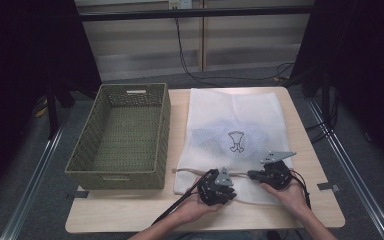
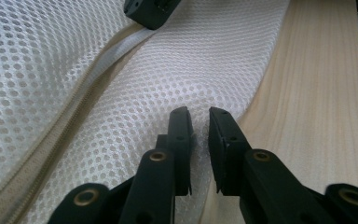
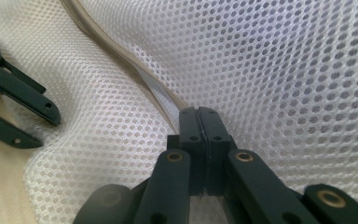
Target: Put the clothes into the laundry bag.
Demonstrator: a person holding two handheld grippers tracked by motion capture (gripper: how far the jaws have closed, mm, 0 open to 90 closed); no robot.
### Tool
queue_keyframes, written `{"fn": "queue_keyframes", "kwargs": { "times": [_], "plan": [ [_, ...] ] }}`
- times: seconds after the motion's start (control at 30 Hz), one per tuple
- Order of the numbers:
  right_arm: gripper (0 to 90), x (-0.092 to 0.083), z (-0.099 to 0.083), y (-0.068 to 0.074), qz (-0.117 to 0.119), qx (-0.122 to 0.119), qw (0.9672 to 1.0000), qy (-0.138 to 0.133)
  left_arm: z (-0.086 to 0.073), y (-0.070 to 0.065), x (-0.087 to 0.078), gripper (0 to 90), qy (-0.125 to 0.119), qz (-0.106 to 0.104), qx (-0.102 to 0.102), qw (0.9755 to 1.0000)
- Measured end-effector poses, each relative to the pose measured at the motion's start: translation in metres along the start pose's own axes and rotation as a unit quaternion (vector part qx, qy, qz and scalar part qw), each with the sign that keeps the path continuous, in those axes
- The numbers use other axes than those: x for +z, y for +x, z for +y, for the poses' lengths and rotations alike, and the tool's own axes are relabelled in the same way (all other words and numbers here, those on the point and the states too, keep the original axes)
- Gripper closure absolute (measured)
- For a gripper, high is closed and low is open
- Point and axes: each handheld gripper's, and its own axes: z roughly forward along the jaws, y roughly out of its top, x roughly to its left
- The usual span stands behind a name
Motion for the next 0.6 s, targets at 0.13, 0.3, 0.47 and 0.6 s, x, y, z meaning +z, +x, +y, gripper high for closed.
{"fn": "queue_keyframes", "kwargs": {
  "times": [0.13, 0.3, 0.47, 0.6],
  "plan": [
    [86.9, -0.001, 0.002, -0.002, 0.004, 0.011, 0.9999, -0.006, 0.002, -0.003, 0.0, 71.3, 0.007, -0.002, -0.003, 1.0],
    [79.7, -0.014, 0.0, -0.007, 0.027, 0.043, 0.9973, -0.053, 0.006, -0.003, -0.012, 62.1, -0.008, -0.016, -0.011, 0.9998],
    [69.6, -0.027, 0.001, -0.007, 0.049, 0.058, 0.9922, -0.098, 0.008, 0.0, -0.032, 52.3, -0.022, 0.015, -0.015, 0.9995],
    [60.2, -0.037, 0.005, -0.001, 0.059, 0.044, 0.9878, -0.137, 0.009, 0.003, -0.051, 37.3, -0.038, 0.042, -0.024, 0.9981]
  ]
}}
